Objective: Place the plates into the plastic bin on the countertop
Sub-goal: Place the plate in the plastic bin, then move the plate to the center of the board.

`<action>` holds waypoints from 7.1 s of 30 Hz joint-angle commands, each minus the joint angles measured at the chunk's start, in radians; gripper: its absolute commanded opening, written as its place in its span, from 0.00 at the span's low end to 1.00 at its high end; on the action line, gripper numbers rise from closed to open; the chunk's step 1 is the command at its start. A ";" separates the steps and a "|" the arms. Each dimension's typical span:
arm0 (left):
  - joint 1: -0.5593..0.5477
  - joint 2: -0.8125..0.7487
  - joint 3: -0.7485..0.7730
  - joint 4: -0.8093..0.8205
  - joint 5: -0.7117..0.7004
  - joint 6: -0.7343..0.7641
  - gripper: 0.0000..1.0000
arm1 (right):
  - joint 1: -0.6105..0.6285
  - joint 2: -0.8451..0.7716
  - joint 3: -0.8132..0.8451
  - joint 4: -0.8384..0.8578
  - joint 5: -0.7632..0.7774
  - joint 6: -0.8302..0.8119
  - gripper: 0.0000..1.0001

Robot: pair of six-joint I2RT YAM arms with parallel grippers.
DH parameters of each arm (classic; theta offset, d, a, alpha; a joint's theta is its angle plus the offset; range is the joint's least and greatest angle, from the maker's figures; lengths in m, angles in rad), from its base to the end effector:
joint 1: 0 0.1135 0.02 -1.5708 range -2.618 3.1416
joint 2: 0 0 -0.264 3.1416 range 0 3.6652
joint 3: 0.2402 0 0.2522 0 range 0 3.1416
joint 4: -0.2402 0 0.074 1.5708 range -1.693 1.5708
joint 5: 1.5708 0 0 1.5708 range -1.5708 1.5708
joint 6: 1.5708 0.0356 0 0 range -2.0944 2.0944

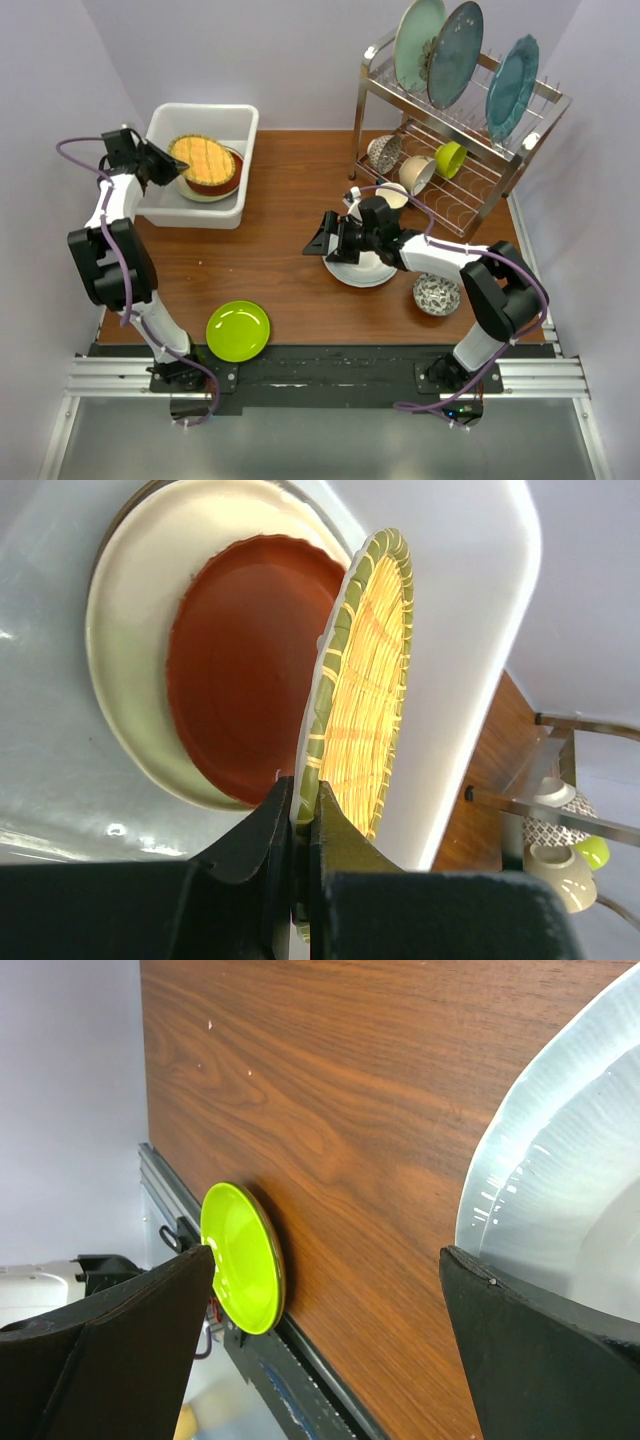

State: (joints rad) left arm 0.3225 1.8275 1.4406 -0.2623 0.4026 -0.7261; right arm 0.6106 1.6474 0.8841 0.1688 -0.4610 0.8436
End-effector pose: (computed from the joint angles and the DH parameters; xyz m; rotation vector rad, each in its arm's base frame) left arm 0.4042 0.1204 0.2674 -0.9206 2.0431 -0.6676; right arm 0.2747 0.2116 0.1914 -0.0180 2.4130 1.2650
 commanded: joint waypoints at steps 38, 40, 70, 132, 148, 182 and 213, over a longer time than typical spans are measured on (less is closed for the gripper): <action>-0.046 0.233 0.179 -0.061 -0.050 0.083 0.40 | -0.005 0.043 0.032 -0.023 -0.007 -0.035 0.98; -0.046 0.234 0.185 -0.069 -0.054 0.096 0.43 | -0.006 0.045 0.032 -0.022 -0.011 -0.035 0.98; -0.075 -0.140 0.182 -0.071 -0.047 0.169 0.91 | -0.005 -0.017 0.038 -0.069 0.028 -0.061 0.98; -0.545 -0.941 -0.752 -0.284 -0.183 -0.019 0.93 | 0.063 -0.060 0.113 -0.227 0.061 -0.201 0.95; -0.231 -0.807 -0.556 -0.376 -0.028 0.145 0.96 | 0.290 0.216 0.384 -0.388 -0.171 -0.385 0.76; -0.158 -0.829 -0.585 -0.374 0.038 0.183 0.96 | 0.417 0.546 0.653 -0.712 -0.027 -0.454 0.11; -0.160 -0.830 -0.815 -0.344 0.130 0.223 0.84 | 0.152 0.447 0.587 -0.698 0.169 -0.360 0.06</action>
State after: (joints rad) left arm 0.1570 1.0103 0.6853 -0.6411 0.4801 -0.5137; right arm 0.7685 2.1090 1.4696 -0.4931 -0.4431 0.4980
